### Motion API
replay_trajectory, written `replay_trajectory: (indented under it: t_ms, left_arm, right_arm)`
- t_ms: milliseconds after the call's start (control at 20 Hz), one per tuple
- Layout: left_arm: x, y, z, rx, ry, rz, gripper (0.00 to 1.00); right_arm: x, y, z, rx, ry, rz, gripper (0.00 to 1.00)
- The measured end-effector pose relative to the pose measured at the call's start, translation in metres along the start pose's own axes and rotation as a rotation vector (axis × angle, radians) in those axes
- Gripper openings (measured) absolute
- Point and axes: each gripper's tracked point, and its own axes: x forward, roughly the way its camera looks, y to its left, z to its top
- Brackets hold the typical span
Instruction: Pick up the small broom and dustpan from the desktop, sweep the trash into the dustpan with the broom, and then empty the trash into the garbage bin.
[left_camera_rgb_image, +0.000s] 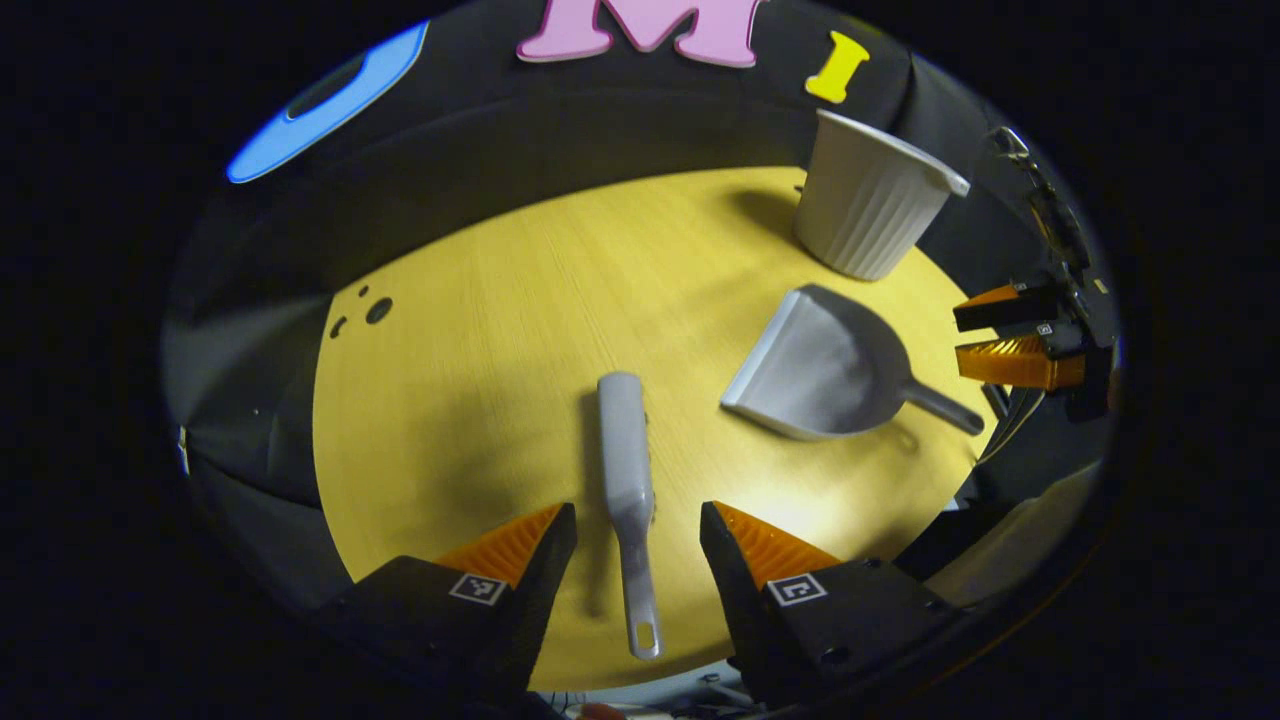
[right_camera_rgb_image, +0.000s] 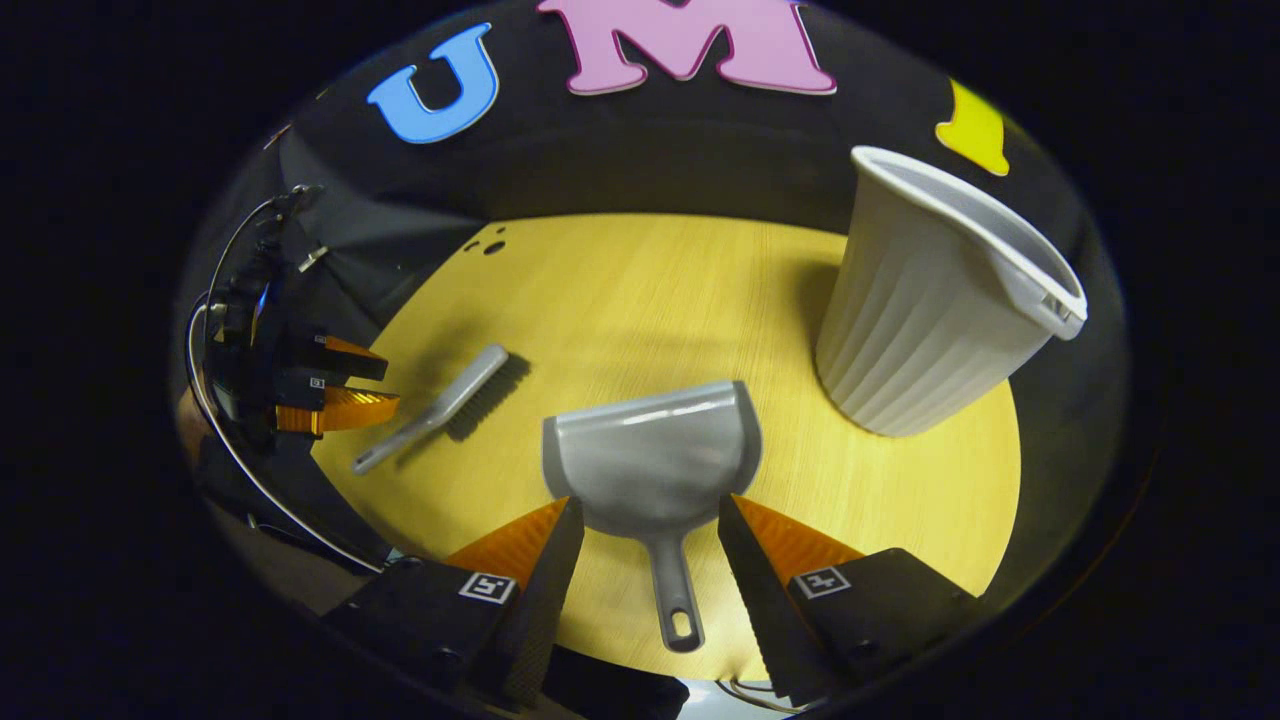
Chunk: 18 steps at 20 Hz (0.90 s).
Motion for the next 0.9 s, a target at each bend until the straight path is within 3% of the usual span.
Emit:
replay_trajectory:
  t_ms: [200, 350, 650, 900]
  left_arm:
    - [-0.033, -0.001, 0.045, -0.034, -0.243, 0.023, 0.8]
    - [-0.055, -0.003, 0.069, -0.005, -0.384, 0.055, 0.81]
    - [-0.096, -0.019, 0.102, -0.011, -0.601, 0.07, 0.9]
    - [-0.116, -0.016, 0.12, -0.014, -0.707, 0.105, 0.95]
  right_arm:
    - [-0.022, 0.002, 0.03, -0.045, -0.138, -0.036, 0.85]
    - [-0.037, 0.011, 0.051, -0.088, -0.236, -0.048, 0.85]
    - [-0.065, 0.031, 0.087, -0.148, -0.408, -0.08, 0.85]
    - [-0.079, 0.041, 0.108, -0.167, -0.497, -0.128, 0.84]
